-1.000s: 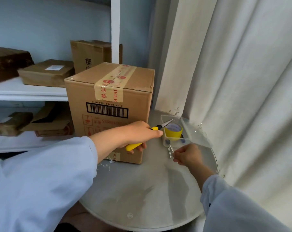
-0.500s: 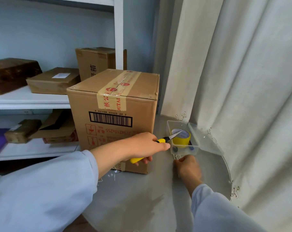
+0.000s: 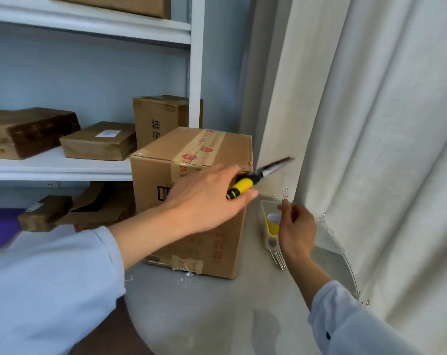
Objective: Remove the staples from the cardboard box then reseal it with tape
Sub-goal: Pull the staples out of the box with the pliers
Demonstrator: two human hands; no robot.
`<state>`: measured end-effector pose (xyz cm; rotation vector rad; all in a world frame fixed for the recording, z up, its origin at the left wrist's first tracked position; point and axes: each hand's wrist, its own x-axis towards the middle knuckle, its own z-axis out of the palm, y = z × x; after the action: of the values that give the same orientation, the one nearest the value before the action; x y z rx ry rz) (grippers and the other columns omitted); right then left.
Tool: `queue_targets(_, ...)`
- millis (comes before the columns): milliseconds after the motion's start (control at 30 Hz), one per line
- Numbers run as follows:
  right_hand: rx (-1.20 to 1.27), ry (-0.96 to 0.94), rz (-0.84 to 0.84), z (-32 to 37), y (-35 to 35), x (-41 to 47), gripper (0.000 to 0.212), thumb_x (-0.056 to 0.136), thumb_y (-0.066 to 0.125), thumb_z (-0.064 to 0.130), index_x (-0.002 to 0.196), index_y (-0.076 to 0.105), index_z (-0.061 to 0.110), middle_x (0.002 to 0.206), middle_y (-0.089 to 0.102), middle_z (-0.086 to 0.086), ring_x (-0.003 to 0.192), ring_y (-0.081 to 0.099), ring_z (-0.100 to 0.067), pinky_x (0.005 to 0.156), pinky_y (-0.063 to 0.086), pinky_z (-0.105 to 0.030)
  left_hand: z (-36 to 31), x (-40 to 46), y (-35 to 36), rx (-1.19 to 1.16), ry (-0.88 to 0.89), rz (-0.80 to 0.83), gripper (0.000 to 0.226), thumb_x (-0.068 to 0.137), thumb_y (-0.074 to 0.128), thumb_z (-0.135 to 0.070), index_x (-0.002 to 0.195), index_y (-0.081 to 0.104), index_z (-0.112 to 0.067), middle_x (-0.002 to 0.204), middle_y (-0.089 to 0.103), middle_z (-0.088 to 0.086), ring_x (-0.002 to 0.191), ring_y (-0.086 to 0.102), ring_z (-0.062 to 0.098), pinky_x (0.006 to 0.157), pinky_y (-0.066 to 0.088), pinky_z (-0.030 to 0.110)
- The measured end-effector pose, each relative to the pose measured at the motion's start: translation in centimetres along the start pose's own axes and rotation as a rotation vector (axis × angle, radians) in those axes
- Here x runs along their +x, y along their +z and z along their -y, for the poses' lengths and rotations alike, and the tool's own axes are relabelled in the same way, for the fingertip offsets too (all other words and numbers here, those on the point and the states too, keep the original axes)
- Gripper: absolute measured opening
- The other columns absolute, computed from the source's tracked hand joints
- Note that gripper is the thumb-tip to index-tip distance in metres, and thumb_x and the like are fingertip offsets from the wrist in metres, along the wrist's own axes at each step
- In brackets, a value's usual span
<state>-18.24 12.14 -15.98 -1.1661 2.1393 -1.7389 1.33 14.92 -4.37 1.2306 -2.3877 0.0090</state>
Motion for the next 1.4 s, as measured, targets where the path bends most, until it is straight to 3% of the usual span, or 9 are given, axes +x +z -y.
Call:
queue_targets(167, 0.212, -0.234, -0.059, 5.8, 0.8, -3.3, 0.025, 0.100, 0.039, 0.039, 0.117, 0.055, 0.030, 0.101, 0.060, 0.010, 0.090, 0.057, -0.009, 0.076, 0.042, -0.029, 3.0, 1.0, -3.1, 0.123, -0.119, -0.119, 0.060, 0.092, 0.034, -0.061, 0.135, 0.040, -0.020, 0.130, 0.048, 0.003, 0.110, 0.052, 0.019, 0.074, 0.044, 0.031)
queue_targets(367, 0.052, -0.571, -0.126, 8.0, 3.0, -6.7, 0.036, 0.094, 0.055, 0.032, 0.130, 0.055, 0.025, 0.129, 0.052, 0.004, 0.119, 0.044, -0.009, 0.098, 0.039, -0.027, 6.9, -0.4, -3.2, 0.327, -0.215, -0.098, 0.047, 0.095, 0.032, -0.056, 0.111, 0.048, -0.016, 0.087, 0.057, -0.002, 0.072, 0.056, 0.016, 0.047, 0.033, 0.025)
queue_targets(533, 0.026, -0.420, 0.111, 8.8, 3.5, -7.2, 0.052, 0.093, 0.055, 0.021, 0.143, 0.041, 0.028, 0.157, 0.020, 0.010, 0.143, 0.023, -0.011, 0.111, 0.030, -0.030, 6.7, -0.5, -3.6, 0.342, -0.167, -0.105, 0.039, 0.097, 0.032, -0.052, 0.108, 0.044, -0.017, 0.072, 0.050, -0.006, 0.058, 0.049, 0.009, 0.044, 0.030, 0.024)
queue_targets(700, -0.292, -0.250, 0.285, 11.5, 3.3, -4.6, 0.065, 0.094, 0.051, 0.029, 0.150, 0.021, 0.028, 0.161, -0.005, -0.005, 0.149, -0.002, -0.024, 0.120, 0.006, -0.046, 6.5, 0.5, -5.5, 0.254, -0.111, -0.003, 0.045, 0.095, 0.035, -0.056, 0.121, 0.045, -0.022, 0.092, 0.055, -0.006, 0.078, 0.055, 0.015, 0.061, 0.041, 0.029)
queue_targets(833, -0.239, -0.474, 0.255, 13.7, 4.1, -6.4, 0.066, 0.093, 0.053, 0.035, 0.150, 0.022, 0.027, 0.161, 0.001, -0.001, 0.149, 0.001, -0.021, 0.121, 0.009, -0.040, 8.5, 0.3, -6.6, 0.312, -0.205, -0.061, 0.045, 0.095, 0.035, -0.055, 0.121, 0.046, -0.020, 0.094, 0.056, -0.003, 0.076, 0.055, 0.014, 0.052, 0.037, 0.026)
queue_targets(933, -0.256, -0.622, 0.409, 14.2, 5.2, -8.7, 0.073, 0.087, 0.053, 0.055, 0.150, 0.024, 0.030, 0.161, 0.005, 0.002, 0.148, -0.003, -0.019, 0.120, 0.009, -0.042, 9.7, -0.3, -6.1, 0.299, -0.311, -0.085, 0.046, 0.094, 0.035, -0.055, 0.118, 0.047, -0.019, 0.096, 0.060, 0.000, 0.080, 0.057, 0.020, 0.056, 0.042, 0.029)
queue_targets(1033, -0.298, -0.601, 0.461, 14.3, 6.8, -9.9, 0.095, 0.075, 0.052, 0.076, 0.151, 0.017, 0.031, 0.162, 0.001, 0.001, 0.147, -0.016, -0.019, 0.120, 0.003, -0.044, 9.8, 0.0, -5.5, 0.225, -0.307, -0.123, 0.047, 0.094, 0.034, -0.057, 0.118, 0.047, -0.019, 0.101, 0.063, 0.003, 0.087, 0.060, 0.024, 0.069, 0.051, 0.034)
queue_targets(1200, -0.296, -0.541, 0.325, 14.1, 8.2, -9.7, 0.085, 0.075, 0.055, 0.071, 0.143, 0.030, 0.026, 0.161, 0.010, 0.000, 0.148, -0.010, -0.021, 0.117, 0.004, -0.051, 9.3, 0.5, -4.8, 0.180, -0.281, -0.151, 0.046, 0.094, 0.034, -0.057, 0.116, 0.048, -0.019, 0.101, 0.062, 0.001, 0.081, 0.053, 0.016, 0.061, 0.038, 0.028)
queue_targets(1400, -0.232, -0.597, 0.313, 11.8, 6.1, -5.4, 0.078, 0.066, 0.047, 0.073, 0.129, 0.045, 0.028, 0.150, 0.034, 0.005, 0.146, 0.014, -0.019, 0.110, 0.034, -0.051, 8.5, 1.0, -4.1, 0.063, -0.171, -0.042, 0.052, 0.088, 0.043, -0.063, 0.124, 0.048, -0.026, 0.116, 0.057, -0.001, 0.105, 0.051, 0.018, 0.080, 0.048, 0.035)
